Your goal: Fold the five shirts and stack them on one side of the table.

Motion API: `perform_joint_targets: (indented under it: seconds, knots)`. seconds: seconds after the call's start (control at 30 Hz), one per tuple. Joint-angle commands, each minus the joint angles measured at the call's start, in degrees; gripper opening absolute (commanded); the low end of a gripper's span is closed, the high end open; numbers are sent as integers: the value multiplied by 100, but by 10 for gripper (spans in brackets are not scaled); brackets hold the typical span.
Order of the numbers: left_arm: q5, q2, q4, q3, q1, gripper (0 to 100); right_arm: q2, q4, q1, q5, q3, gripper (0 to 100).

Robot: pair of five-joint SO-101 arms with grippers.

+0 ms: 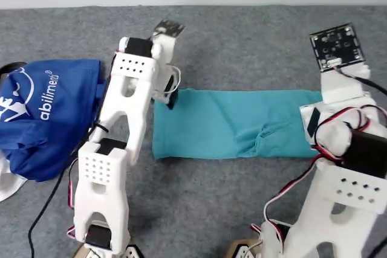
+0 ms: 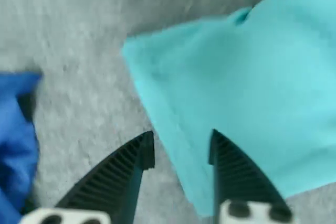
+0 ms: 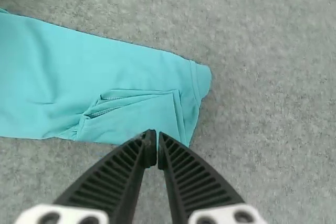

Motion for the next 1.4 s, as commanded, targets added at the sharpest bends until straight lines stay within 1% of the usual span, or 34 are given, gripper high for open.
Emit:
perform_joint_targets:
  seconds: [0.0, 0.07, 0.27, 0.53, 0.63, 0.77, 0.83, 0.93, 1.1, 1.27, 1.37]
  knots:
    - [360, -387, 97, 198, -158, 261, -92, 31, 75, -9, -88, 14]
    - [457, -220, 97, 180, -211, 277, -92, 31, 66, -9, -88, 14]
    - [475, 492, 97, 180, -176, 284, -84, 31, 57, -9, -88, 14]
    - [510, 1222, -35, 171, 281, 274, -101, 31, 66, -9, -88, 14]
    - [536, 1371, -176, 171, 281, 194, -101, 31, 66, -9, -97, 13]
    - [158, 1371, -167, 127, 229, 8, -110, 40, 75, -9, -105, 13]
    - [141, 1371, 35, -66, 202, 17, -110, 40, 75, -9, -123, 13]
    - [176, 1301, 141, -453, 26, 12, -110, 40, 75, -9, -123, 13]
    - [114, 853, 141, -655, -598, 12, -110, 31, 75, 0, -123, 13]
    - [-404, 554, 141, -629, -1187, 12, -110, -22, 75, 0, -123, 13]
    - [-510, 457, 141, -664, -1248, 12, -110, -22, 66, 0, -123, 13]
